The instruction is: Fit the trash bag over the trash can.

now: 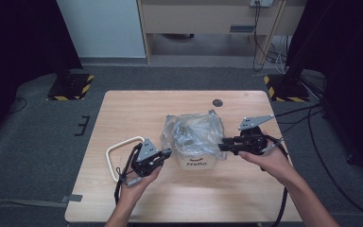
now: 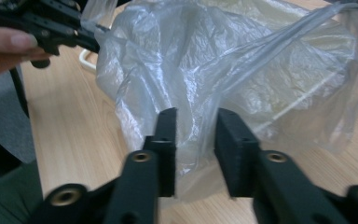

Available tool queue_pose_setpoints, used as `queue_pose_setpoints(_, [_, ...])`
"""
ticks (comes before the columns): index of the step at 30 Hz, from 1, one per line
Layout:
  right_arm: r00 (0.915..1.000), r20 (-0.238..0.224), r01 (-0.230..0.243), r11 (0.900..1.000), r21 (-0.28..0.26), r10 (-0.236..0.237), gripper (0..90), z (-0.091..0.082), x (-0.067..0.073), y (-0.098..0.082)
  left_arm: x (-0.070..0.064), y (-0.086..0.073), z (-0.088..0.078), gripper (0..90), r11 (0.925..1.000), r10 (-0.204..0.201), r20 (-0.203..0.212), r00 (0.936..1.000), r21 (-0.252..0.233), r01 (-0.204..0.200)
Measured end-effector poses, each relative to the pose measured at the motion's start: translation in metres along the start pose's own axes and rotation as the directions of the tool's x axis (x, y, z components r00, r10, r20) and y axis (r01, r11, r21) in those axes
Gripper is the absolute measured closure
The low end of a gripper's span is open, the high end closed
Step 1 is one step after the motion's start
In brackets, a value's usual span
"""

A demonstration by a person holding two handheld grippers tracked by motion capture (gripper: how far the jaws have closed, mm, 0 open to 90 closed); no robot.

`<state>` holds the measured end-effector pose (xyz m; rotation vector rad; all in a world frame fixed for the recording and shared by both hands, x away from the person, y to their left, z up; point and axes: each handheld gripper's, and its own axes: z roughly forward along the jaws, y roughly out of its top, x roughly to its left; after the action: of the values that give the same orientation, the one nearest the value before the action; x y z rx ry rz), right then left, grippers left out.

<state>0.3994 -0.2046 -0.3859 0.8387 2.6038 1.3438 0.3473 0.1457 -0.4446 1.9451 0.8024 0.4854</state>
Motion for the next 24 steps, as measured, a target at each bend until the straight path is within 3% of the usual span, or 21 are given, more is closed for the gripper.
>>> queue_pose_setpoints(3, [0.9999,-0.003,0.011,1.0,0.005,-0.01,89.9,-0.002,-0.001,-0.004,0.0,0.001,0.001,86.1,1.0,-0.001,0.001,1.0,0.007,0.001])
queue_pose_setpoints(9, [0.9995,-0.007,0.029,0.999,-0.033,-0.03,90.0,-0.01,-0.001,-0.012,-0.002,0.002,0.001,87.4,1.0,0.003,0.013,0.9999,0.003,-0.003])
queue_pose_setpoints(14, [0.9992,-0.017,0.034,0.999,-0.03,-0.035,89.5,-0.011,0.0,-0.018,-0.004,0.001,0.002,88.0,0.9999,0.007,0.021,0.9998,0.008,-0.007])
queue_pose_setpoints(17, [0.9995,-0.005,0.031,0.999,-0.025,-0.031,68.7,-0.006,0.0,-0.02,-0.005,0.0,0.003,88.3,0.9999,0.009,0.027,0.9996,0.009,-0.009])
queue_pose_setpoints(21, [0.9983,-0.009,0.057,0.998,0.005,-0.057,89.3,-0.002,0.002,-0.023,-0.005,-0.001,0.002,88.5,0.9999,0.007,0.03,0.9995,0.008,-0.007])
queue_pose_setpoints(24, [0.9962,-0.006,0.086,0.996,0.014,-0.086,90.0,-0.002,0.005,-0.026,-0.005,-0.004,0.001,88.7,0.9999,0.006,0.034,0.9994,0.009,-0.006])
